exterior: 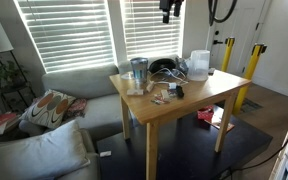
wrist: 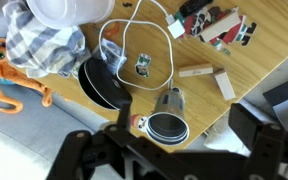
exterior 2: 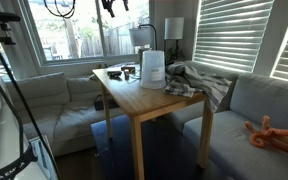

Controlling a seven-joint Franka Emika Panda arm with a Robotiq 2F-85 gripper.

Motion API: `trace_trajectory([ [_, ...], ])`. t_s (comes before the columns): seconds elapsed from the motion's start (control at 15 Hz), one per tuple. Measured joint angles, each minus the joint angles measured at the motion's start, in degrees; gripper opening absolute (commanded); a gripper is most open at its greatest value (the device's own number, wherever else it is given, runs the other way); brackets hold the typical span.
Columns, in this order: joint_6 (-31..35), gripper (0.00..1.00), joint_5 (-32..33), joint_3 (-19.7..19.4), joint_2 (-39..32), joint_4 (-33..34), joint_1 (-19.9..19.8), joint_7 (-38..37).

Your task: Remove the silver cup from the top of the bucket

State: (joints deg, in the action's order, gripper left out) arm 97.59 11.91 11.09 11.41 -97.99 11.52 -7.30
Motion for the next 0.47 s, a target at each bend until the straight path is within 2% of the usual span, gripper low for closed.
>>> trace_trajectory([
  [0.27, -5.2, 1.0, -2.1, -0.8, 7.2, -4.9, -0.9, 0.3],
  [0.47, -5.1, 1.0, -2.1, -0.6, 6.9, -4.9, -0.9, 0.3],
])
